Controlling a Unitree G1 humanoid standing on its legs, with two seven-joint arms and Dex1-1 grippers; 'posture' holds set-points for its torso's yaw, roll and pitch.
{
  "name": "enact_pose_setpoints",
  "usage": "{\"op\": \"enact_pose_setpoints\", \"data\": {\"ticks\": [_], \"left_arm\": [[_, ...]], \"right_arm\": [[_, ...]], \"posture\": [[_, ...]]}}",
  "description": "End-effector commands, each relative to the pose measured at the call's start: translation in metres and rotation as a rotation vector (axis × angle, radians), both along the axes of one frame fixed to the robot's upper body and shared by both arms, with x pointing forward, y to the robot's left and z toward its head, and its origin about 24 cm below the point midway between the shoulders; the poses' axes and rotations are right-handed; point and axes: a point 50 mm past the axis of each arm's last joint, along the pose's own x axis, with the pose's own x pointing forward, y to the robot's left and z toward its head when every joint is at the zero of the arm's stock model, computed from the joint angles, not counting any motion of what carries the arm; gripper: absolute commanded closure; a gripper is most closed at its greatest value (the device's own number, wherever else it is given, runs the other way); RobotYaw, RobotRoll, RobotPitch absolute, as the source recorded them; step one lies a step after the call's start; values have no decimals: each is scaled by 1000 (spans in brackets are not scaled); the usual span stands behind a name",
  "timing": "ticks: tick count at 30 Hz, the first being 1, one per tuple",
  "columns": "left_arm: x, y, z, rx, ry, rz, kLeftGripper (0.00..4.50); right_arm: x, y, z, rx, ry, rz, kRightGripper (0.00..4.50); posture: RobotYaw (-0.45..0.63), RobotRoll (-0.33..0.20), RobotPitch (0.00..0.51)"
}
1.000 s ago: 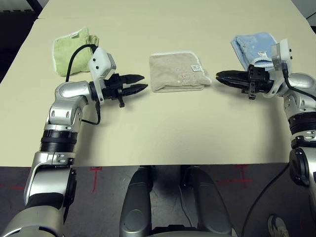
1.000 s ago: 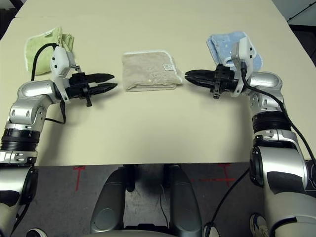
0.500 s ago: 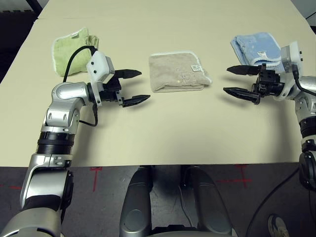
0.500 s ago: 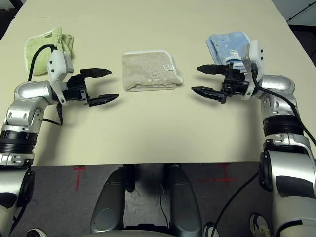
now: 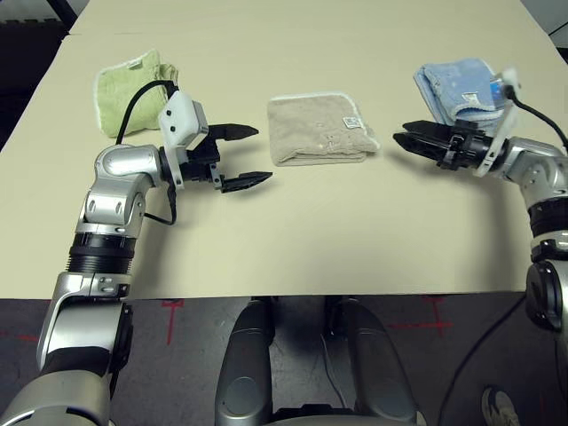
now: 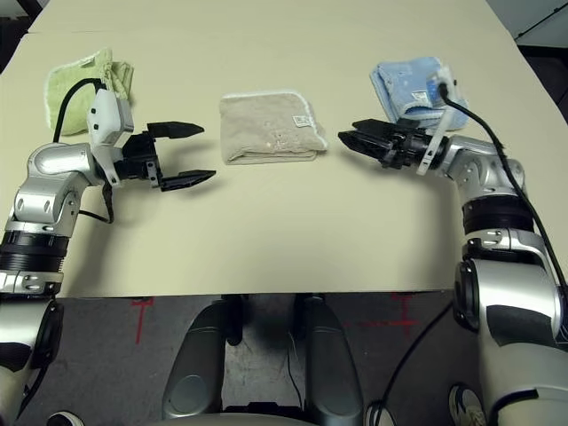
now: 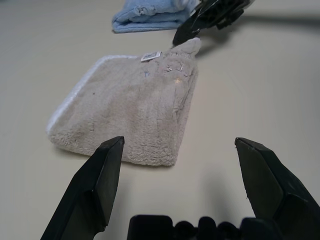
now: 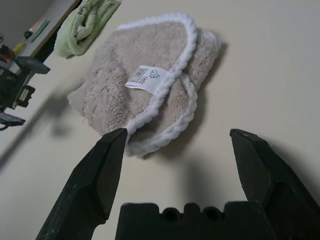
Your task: Fold the towel and set it aside.
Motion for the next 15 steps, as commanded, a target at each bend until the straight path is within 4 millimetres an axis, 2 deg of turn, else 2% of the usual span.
{"op": "enact_pose_setpoints", "data": {"ticks": [1, 15], "left_arm": [[-7, -4, -1, 14, -20, -37, 0], [-17, -9, 0, 18, -14, -54, 0]], "right_arm": [[6, 6, 1, 56, 77, -36, 37], [16, 47, 9, 132, 270, -26, 37]], "posture": [[61, 0, 294], [87, 0, 302]]}}
